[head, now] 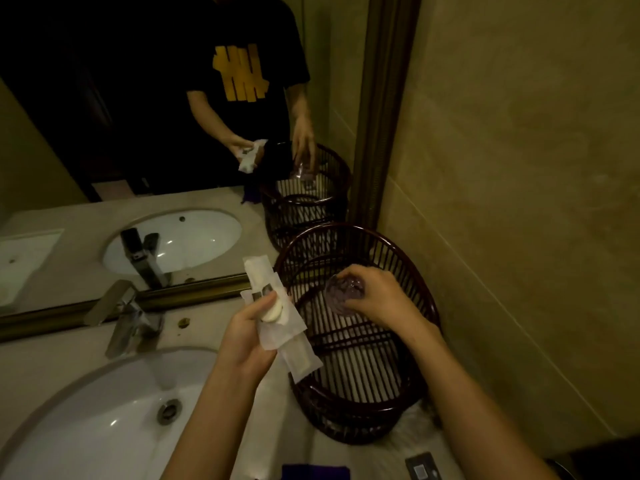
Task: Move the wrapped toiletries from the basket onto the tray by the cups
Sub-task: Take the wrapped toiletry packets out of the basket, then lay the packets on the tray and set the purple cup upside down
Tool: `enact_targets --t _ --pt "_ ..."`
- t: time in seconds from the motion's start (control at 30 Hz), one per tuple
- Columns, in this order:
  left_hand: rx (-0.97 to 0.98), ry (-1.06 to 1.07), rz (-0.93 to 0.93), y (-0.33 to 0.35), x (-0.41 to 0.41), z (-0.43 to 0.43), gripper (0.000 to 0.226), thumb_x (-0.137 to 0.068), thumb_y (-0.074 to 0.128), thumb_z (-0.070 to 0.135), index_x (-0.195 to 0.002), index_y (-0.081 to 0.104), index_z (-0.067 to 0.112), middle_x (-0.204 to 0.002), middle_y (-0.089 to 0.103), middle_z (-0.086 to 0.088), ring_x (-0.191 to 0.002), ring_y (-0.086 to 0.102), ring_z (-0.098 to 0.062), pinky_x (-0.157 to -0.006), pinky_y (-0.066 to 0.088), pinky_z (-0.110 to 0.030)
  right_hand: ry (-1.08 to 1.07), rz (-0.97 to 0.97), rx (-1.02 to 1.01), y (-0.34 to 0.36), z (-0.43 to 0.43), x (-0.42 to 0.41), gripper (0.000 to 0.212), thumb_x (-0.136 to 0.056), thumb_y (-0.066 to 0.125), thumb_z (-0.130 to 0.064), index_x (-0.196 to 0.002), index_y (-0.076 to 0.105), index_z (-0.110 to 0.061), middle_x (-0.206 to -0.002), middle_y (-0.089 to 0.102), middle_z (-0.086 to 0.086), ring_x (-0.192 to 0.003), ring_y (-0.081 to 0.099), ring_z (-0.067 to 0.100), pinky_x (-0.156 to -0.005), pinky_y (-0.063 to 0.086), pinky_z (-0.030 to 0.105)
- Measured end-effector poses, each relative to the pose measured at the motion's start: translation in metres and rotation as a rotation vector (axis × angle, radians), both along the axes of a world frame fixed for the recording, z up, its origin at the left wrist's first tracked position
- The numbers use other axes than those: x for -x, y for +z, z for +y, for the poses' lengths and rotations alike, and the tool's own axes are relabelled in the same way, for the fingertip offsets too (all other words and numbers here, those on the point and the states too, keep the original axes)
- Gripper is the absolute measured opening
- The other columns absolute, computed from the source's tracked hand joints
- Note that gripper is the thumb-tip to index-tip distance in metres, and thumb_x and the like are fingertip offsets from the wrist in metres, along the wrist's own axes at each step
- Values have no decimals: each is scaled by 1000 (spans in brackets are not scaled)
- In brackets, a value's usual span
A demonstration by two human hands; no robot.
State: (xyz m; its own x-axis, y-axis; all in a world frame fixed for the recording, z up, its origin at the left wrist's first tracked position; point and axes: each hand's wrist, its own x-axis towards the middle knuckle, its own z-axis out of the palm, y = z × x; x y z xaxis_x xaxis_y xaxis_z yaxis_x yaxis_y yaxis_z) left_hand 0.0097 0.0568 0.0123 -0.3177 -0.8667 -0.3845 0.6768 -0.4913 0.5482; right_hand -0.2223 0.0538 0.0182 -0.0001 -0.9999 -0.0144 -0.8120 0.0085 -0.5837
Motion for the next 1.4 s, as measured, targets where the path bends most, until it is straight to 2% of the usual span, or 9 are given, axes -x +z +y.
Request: enact_targets --t 0.1,0.23,0.37,0.47,0.6,0.83,1.03,1.27,1.4 --pt "-2 32 23 4 -28 15 23 -88 59 6 -111 61 9 -92 63 -12 -86 62 -23 -100 46 -45 -7 -53 73 12 11 -20 49 -80 80 -20 -126 64 -29 -123 64 -2 -114 61 13 -89 46 19" --pt "16 66 22 8 -74 35 29 -84 60 8 -113 59 6 -85 61 -12 -73 63 -21 -69 58 -36 11 -156 225 30 31 -62 52 -79 81 -17 -126 66 -30 -124 65 -10 -114 59 3 -91 41 9" --pt "13 121 58 9 -145 61 32 -81 61 10 -112 61 5 -86 62 -12 -77 62 -22 -75 55 -38 26 -387 341 38 54 -139 50 -79 83 -18 -123 66 -35 -123 65 -16 -110 62 -3 -95 54 21" --pt "-39 181 83 8 -201 85 29 -80 60 9 -109 63 4 -88 62 -13 -80 60 -25 -85 47 -41 55 -641 273 32 68 -198 50 -82 83 -18 -125 65 -36 -121 69 -15 -109 68 6 -87 62 35" --pt "-69 316 -12 1 -306 127 30 -77 61 9 -105 67 3 -86 68 -15 -76 65 -26 -75 55 -40 104 -955 159 12 99 -311 46 -85 79 -17 -123 65 -37 -118 71 -15 -108 71 11 -78 64 34" --pt "-84 462 -59 -14 -462 197 21 -80 61 8 -95 75 5 -88 69 -16 -77 67 -29 -73 56 -43 146 -1251 -139 -24 137 -478 42 -91 72 -15 -128 64 -32 -127 68 5 -108 73 31 -87 62 45" --pt "-134 580 2 -35 -549 234 25 -74 61 7 -95 76 5 -80 74 -13 -67 73 -24 -57 60 -34 209 -1239 -360 -35 152 -567 46 -85 79 -20 -127 65 -29 -130 64 11 -109 72 34 -88 61 45" --pt "-283 624 7 -55 -601 227 28 -73 64 11 -100 69 3 -82 70 -13 -71 69 -24 -60 61 -35 201 -1231 -515 -63 131 -632 58 -71 90 -7 -117 62 -28 -123 68 18 -105 73 39 -86 62 45" --pt "-357 658 -19 -55 -628 209 33 -71 65 12 -103 66 2 -89 65 -15 -81 62 -27 -70 58 -40 163 -1094 -492 -78 98 -667 68 -60 93 -27 -117 55 -27 -118 73 14 -103 74 31 -84 62 39"
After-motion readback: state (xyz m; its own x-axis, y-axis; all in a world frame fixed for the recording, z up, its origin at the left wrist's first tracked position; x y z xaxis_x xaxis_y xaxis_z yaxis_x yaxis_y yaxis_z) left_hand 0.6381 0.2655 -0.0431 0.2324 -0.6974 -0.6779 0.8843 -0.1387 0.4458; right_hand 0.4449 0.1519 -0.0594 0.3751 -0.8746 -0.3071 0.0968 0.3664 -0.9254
